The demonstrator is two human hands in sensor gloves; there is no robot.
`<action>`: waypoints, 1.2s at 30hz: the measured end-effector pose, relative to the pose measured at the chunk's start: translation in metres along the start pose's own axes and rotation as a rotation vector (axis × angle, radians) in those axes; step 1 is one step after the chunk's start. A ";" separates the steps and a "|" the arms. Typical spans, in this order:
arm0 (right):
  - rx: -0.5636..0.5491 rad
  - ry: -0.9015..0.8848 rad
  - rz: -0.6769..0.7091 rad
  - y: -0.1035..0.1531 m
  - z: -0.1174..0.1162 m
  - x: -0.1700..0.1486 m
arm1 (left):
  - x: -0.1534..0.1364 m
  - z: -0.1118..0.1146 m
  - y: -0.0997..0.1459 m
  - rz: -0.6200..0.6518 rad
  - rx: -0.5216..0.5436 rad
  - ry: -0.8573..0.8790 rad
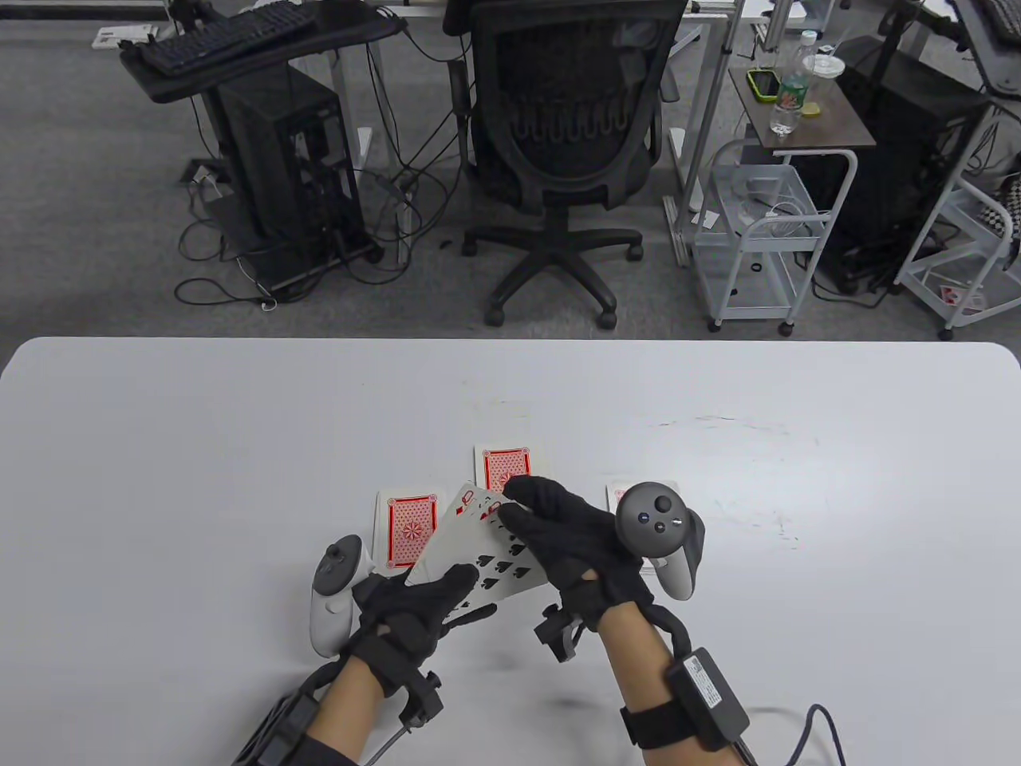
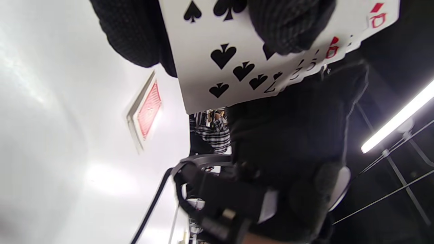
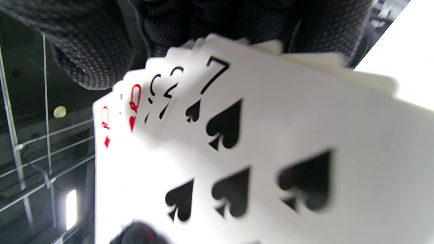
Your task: Four-player card dealing with fan arrangement
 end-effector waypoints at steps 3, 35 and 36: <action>0.028 0.070 0.066 -0.003 -0.001 0.007 | -0.004 0.002 0.001 -0.011 0.007 0.034; 0.106 -0.119 -0.035 -0.006 -0.002 -0.024 | -0.006 -0.009 0.006 0.084 0.088 0.322; 0.085 -0.137 -0.034 -0.006 -0.002 -0.023 | -0.005 -0.008 0.006 0.079 0.083 0.296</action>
Point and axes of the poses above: the tracker on the back of each hand, its own x axis roughly to the thumb side, its own y axis roughly from the fingertips to the wrist, z = x × y, the point moved 3 cm from there along -y, roughly from the wrist to the fingertips, and after that the axes turned 14 degrees about -y, right-handed, at the moved point
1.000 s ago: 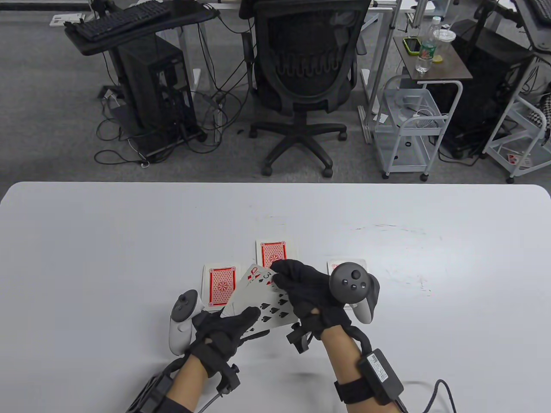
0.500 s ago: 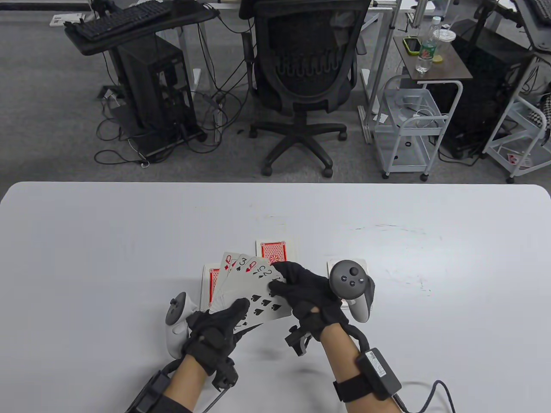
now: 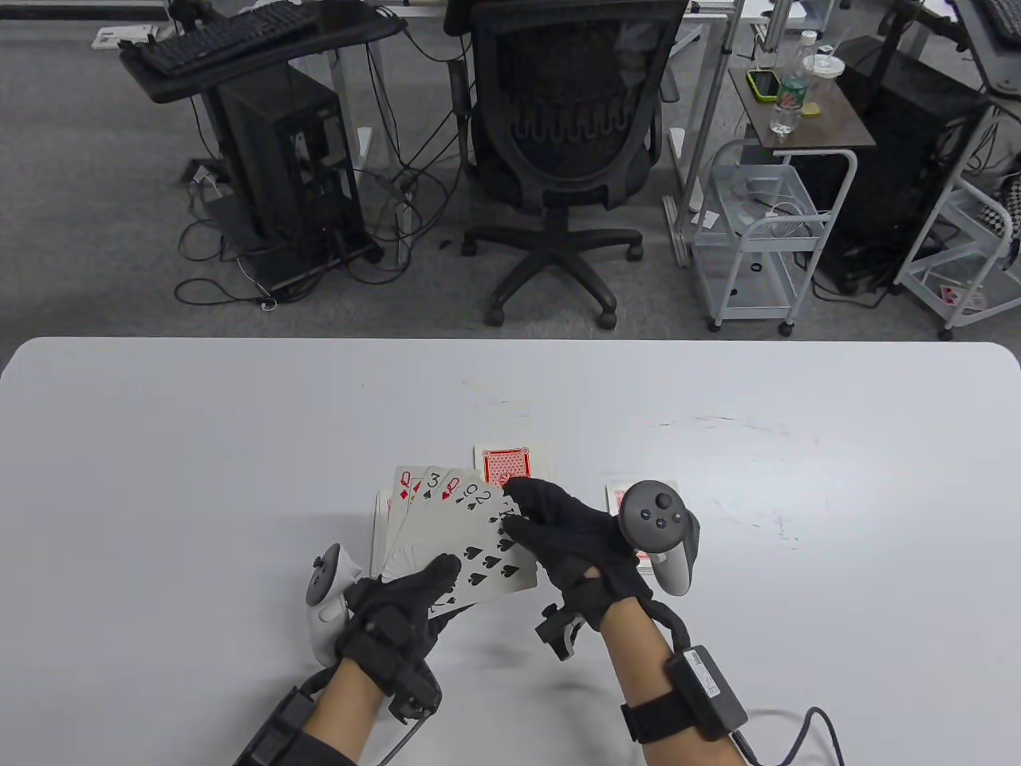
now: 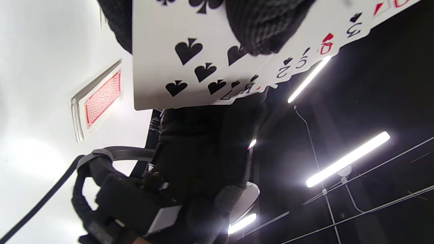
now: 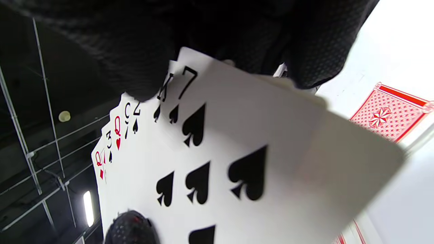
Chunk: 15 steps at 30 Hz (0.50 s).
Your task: Four-player card dealing with fan arrangement
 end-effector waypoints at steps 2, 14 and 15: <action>-0.028 0.036 0.020 0.000 0.000 0.004 | 0.000 0.002 0.000 0.000 -0.013 -0.031; 0.147 0.073 0.074 -0.004 -0.007 0.014 | -0.004 0.000 0.001 -0.034 0.048 0.006; 0.156 0.110 0.074 -0.004 -0.009 0.015 | -0.004 0.000 0.001 -0.036 0.046 0.000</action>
Point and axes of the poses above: the tracker on the back of each hand, its own x axis roughly to the thumb side, its own y axis roughly from the fingertips to the wrist, z = x × y, the point moved 3 cm from there along -y, roughly from the wrist to the fingertips, and after that the axes turned 14 degrees about -y, right-handed, at the moved point
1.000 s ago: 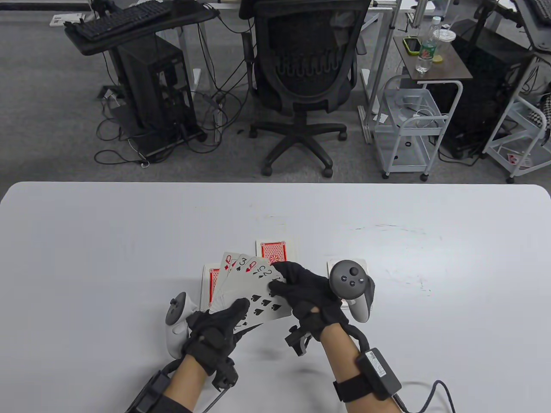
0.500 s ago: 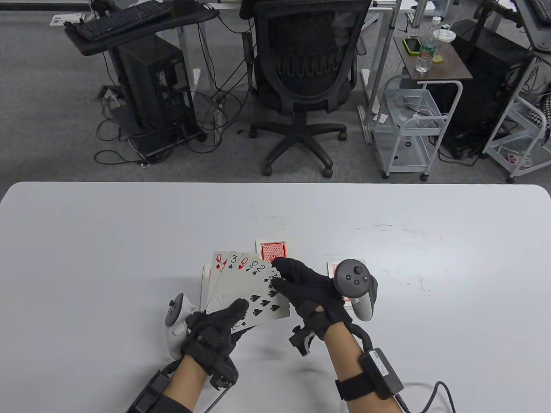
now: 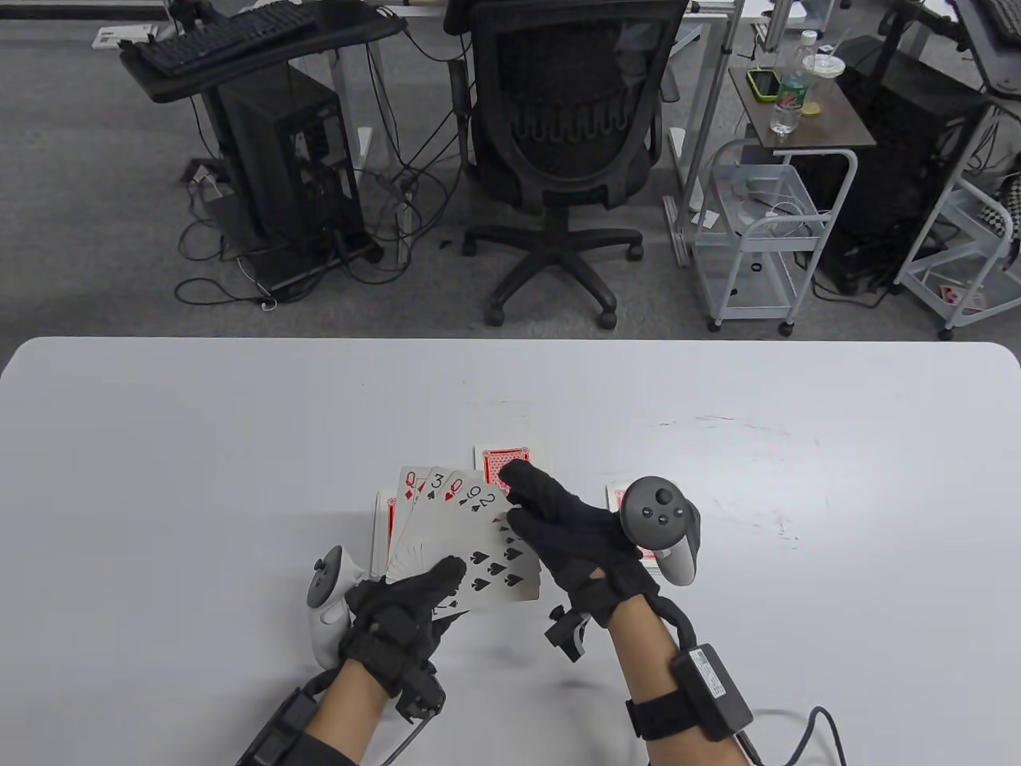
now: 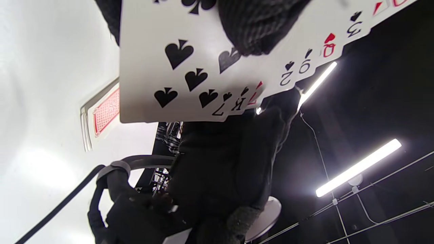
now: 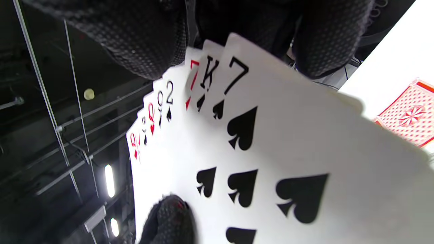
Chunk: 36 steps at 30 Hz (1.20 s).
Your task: Four-player card dealing with fan arrangement
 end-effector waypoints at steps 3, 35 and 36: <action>-0.014 0.171 0.047 0.002 -0.007 0.007 | -0.002 0.000 0.001 -0.015 0.023 0.009; -0.502 0.134 0.062 0.026 0.065 0.024 | 0.001 -0.015 0.001 -0.035 0.044 -0.159; -0.521 0.105 0.050 0.028 0.071 0.022 | 0.002 -0.019 0.002 -0.033 0.064 -0.144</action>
Point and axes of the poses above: the tracker on the back of each hand, its own x axis roughly to the thumb side, its own y axis roughly from the fingertips to the wrist, z = x × y, the point moved 3 cm from there along -y, roughly from the wrist to the fingertips, and after that the axes turned 14 degrees about -y, right-handed, at the moved point
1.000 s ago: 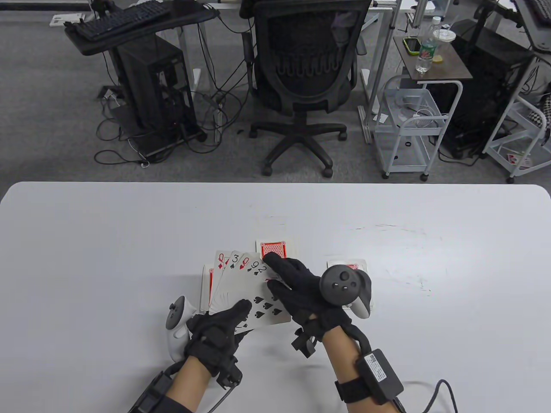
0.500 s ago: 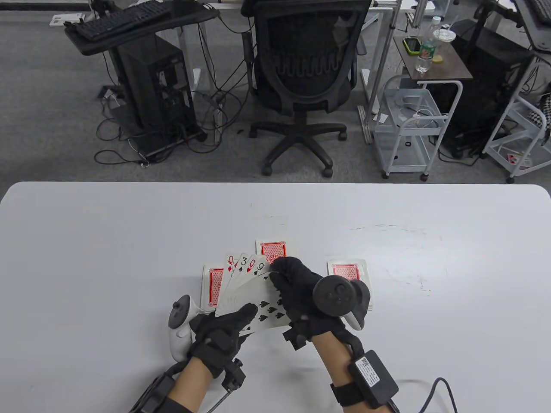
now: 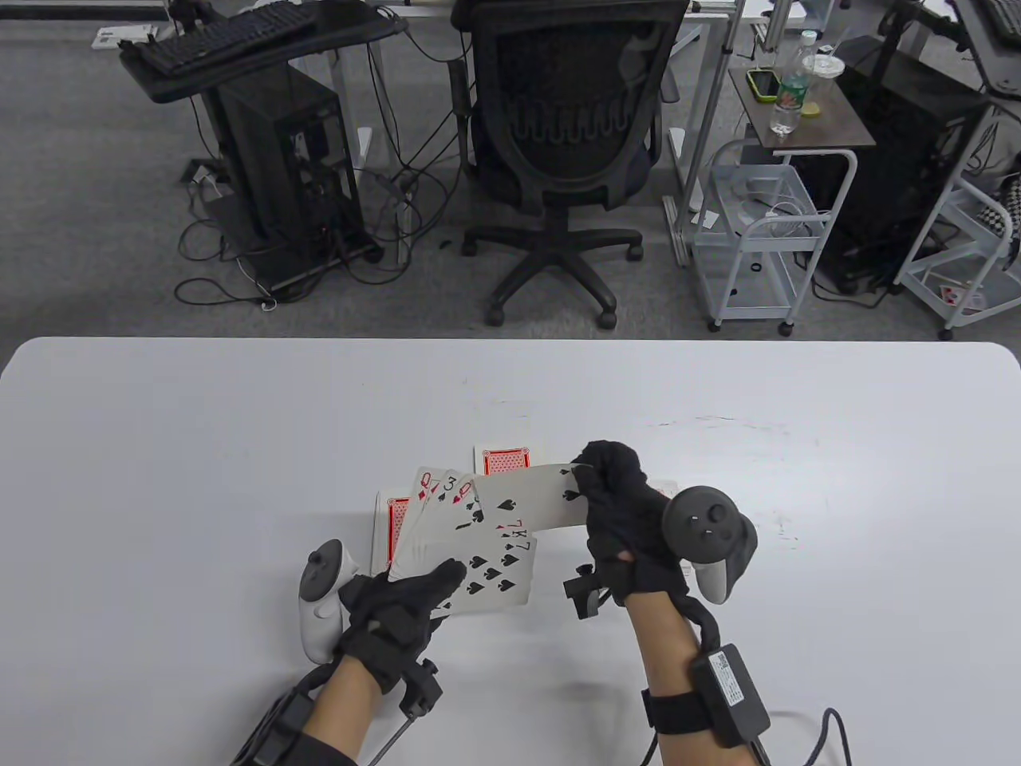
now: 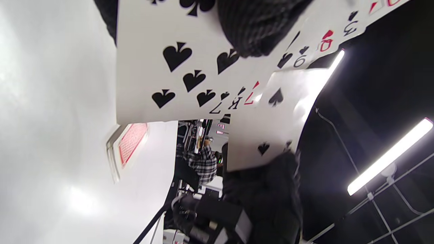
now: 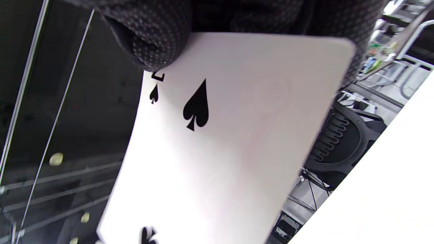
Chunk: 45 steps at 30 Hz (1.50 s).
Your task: Four-player card dealing with fan arrangement
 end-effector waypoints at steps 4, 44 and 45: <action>-0.033 -0.052 -0.043 -0.001 0.010 -0.011 | 0.002 -0.013 0.004 0.015 0.086 0.026; 0.432 -0.115 0.042 0.011 -0.072 0.009 | 0.005 0.018 -0.001 0.038 -0.061 0.065; 0.459 -0.099 0.056 0.012 -0.074 0.011 | 0.004 0.018 -0.002 0.034 -0.062 0.071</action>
Point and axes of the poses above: the tracker on the back of each hand, its own x axis roughly to the thumb side, its own y axis roughly from the fingertips to the wrist, z = x × y, the point moved 3 cm from there along -y, roughly from the wrist to the fingertips, and after that the axes turned 14 degrees about -y, right-handed, at the moved point
